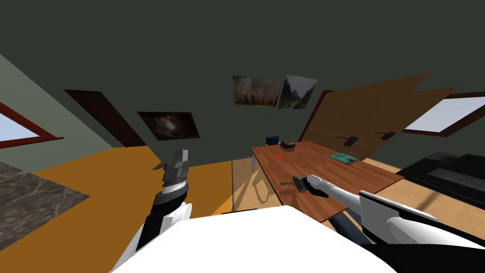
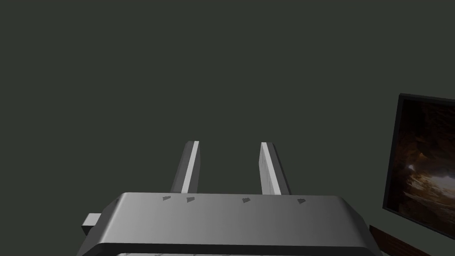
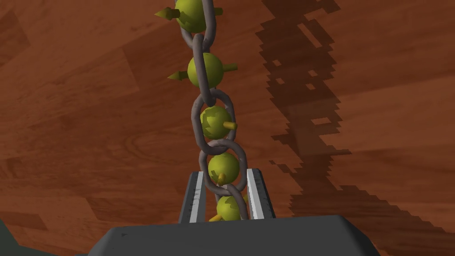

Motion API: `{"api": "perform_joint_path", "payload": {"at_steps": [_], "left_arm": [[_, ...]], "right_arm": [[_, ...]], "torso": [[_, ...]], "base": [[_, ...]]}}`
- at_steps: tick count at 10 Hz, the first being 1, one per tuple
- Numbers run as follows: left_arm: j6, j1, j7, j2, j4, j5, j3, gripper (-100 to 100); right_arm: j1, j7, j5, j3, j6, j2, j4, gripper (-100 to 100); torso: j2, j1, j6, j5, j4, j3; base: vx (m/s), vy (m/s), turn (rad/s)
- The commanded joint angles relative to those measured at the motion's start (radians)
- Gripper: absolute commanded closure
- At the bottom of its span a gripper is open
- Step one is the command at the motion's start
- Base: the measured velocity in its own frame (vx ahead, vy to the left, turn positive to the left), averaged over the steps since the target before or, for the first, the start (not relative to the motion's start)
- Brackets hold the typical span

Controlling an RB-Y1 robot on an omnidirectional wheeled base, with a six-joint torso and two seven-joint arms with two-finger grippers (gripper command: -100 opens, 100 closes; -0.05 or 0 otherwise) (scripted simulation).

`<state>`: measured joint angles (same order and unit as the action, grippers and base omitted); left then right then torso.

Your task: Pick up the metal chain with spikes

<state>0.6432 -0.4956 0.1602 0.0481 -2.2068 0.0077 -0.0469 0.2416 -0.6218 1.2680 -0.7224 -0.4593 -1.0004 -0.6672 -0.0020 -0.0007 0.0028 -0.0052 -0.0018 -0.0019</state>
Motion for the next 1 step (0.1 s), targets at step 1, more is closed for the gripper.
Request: {"api": "perform_joint_path", "payload": {"at_steps": [1], "left_arm": [[0.000, 0.000, 0.000, 0.000, 0.000, 0.000, 0.000, 0]], "right_arm": [[0.000, 0.000, 0.000, 0.000, 0.000, 0.000, 0.000, 0]], "torso": [[0.000, 0.000, 0.000, 0.000, 0.000, 0.000]], "base": [[0.000, 0.000, 0.000]]}}
